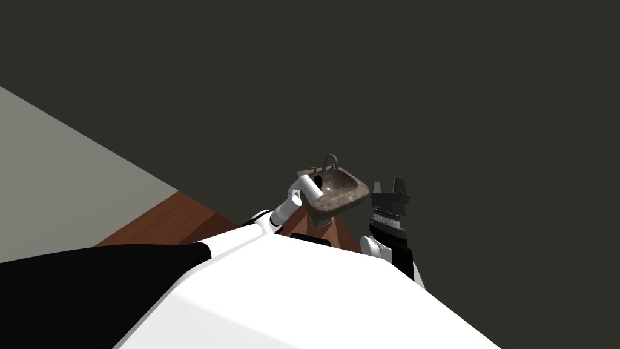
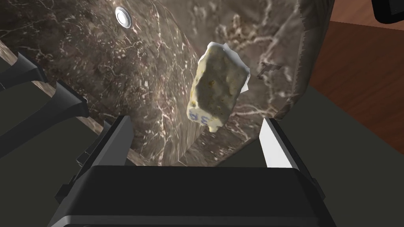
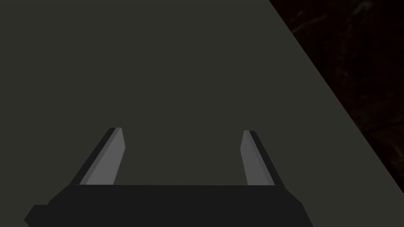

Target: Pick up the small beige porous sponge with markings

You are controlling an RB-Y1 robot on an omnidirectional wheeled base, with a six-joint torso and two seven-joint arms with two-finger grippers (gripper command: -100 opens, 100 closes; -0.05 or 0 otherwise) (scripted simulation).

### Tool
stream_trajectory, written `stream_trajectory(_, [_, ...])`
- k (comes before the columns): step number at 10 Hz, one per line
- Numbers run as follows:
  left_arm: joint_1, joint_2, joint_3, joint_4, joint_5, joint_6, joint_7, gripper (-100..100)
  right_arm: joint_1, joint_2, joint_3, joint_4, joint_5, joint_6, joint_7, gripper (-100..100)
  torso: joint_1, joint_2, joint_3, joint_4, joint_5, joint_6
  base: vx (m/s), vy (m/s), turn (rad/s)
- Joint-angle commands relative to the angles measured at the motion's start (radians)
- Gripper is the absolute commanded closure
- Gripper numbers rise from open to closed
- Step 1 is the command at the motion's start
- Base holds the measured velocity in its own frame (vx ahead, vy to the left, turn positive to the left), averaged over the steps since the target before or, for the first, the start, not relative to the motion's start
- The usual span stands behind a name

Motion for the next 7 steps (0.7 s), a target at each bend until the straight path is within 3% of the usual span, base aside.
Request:
stream_trajectory(1, [-0.010, -0.012, -0.007, 0.004, -0.001, 0.031, -0.001, -100, 0.000, 0.000, 0.000, 0.000, 0.000, 0.000, 0.000, 0, 0.000, 0.000, 0.000, 0.000, 0.000, 0.000, 0.054, 0.027, 0.017])
stream_trajectory(4, [-0.044, -0.070, -0.025, 0.028, -0.002, 0.115, -0.003, -100, 0.000, 0.000, 0.000, 0.000, 0.000, 0.000, 0.000, 0, -0.001, 0.001, 0.000, 0.000, 0.000, 0.000, 0.058, 0.022, 0.026])
stream_trajectory(7, [-0.052, -0.100, -0.033, 0.040, -0.002, 0.158, -0.004, -100, 0.000, 0.000, 0.000, 0.000, 0.000, 0.000, 0.000, 0, -0.002, 0.001, 0.001, 0.000, 0.000, 0.000, 0.042, 0.007, 0.014])
